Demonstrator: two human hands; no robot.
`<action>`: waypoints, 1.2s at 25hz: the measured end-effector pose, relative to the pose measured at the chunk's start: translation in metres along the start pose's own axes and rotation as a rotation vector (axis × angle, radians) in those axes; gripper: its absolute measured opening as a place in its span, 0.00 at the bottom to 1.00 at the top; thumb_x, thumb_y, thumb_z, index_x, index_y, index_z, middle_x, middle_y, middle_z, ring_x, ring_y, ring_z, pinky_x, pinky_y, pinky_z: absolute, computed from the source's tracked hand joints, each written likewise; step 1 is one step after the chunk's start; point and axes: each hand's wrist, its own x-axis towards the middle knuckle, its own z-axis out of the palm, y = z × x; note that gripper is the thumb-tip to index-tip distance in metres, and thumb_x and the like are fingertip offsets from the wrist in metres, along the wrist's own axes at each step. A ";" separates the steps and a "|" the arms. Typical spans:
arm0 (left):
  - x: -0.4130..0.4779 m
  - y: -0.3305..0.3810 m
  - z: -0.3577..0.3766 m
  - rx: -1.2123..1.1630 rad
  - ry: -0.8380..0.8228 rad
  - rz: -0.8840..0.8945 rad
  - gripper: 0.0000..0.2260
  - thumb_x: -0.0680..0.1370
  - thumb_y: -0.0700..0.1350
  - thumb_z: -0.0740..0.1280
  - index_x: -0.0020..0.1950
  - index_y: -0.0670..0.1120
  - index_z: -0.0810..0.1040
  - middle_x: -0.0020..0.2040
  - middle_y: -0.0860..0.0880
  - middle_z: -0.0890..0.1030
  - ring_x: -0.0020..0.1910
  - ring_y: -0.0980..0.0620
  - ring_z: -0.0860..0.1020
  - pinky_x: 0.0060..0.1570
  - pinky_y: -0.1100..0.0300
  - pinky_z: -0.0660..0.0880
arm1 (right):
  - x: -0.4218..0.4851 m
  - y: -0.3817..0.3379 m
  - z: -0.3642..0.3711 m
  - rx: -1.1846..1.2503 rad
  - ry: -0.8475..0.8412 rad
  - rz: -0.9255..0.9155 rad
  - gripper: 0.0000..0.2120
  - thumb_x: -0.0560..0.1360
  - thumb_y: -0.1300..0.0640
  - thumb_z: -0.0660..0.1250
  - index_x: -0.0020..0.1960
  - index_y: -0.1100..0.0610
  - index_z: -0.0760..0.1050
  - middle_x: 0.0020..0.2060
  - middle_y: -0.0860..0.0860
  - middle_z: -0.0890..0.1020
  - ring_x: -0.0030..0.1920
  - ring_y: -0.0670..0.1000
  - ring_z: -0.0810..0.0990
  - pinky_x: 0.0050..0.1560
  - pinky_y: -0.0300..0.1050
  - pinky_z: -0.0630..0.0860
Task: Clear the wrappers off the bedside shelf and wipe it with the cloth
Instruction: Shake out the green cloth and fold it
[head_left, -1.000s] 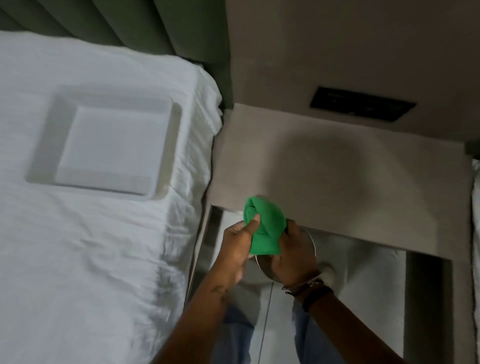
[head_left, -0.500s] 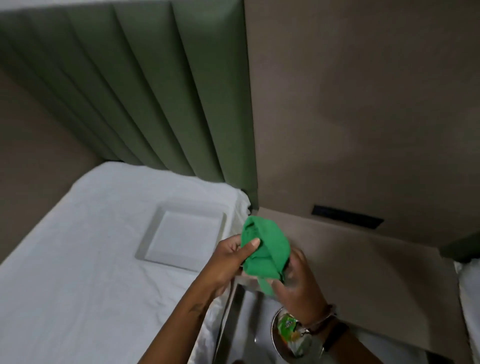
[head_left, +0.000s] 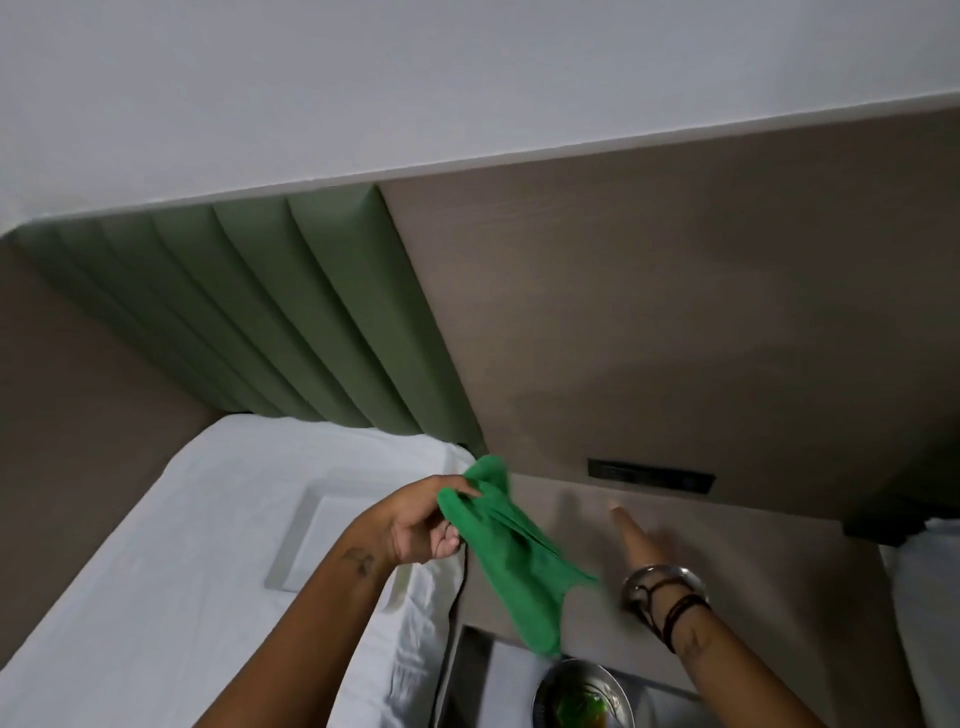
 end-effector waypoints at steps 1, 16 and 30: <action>-0.001 -0.007 -0.007 -0.112 -0.028 0.023 0.06 0.71 0.41 0.69 0.39 0.38 0.83 0.28 0.44 0.84 0.22 0.52 0.81 0.23 0.64 0.79 | -0.004 0.011 0.009 0.056 -0.230 0.202 0.68 0.44 0.21 0.68 0.72 0.61 0.61 0.69 0.62 0.69 0.66 0.64 0.71 0.66 0.61 0.69; 0.019 -0.119 -0.049 -0.417 0.010 0.013 0.10 0.76 0.38 0.63 0.49 0.33 0.80 0.32 0.38 0.85 0.25 0.45 0.83 0.22 0.57 0.81 | -0.037 0.001 0.048 0.126 -0.595 0.148 0.06 0.71 0.64 0.71 0.48 0.61 0.81 0.32 0.56 0.86 0.29 0.52 0.85 0.30 0.40 0.79; -0.008 0.001 -0.170 -0.226 -0.078 0.480 0.12 0.78 0.33 0.59 0.43 0.43 0.80 0.44 0.42 0.84 0.38 0.48 0.83 0.33 0.60 0.80 | -0.065 -0.136 0.159 0.216 -0.570 -0.472 0.15 0.72 0.79 0.57 0.43 0.60 0.72 0.38 0.58 0.79 0.31 0.52 0.80 0.32 0.42 0.78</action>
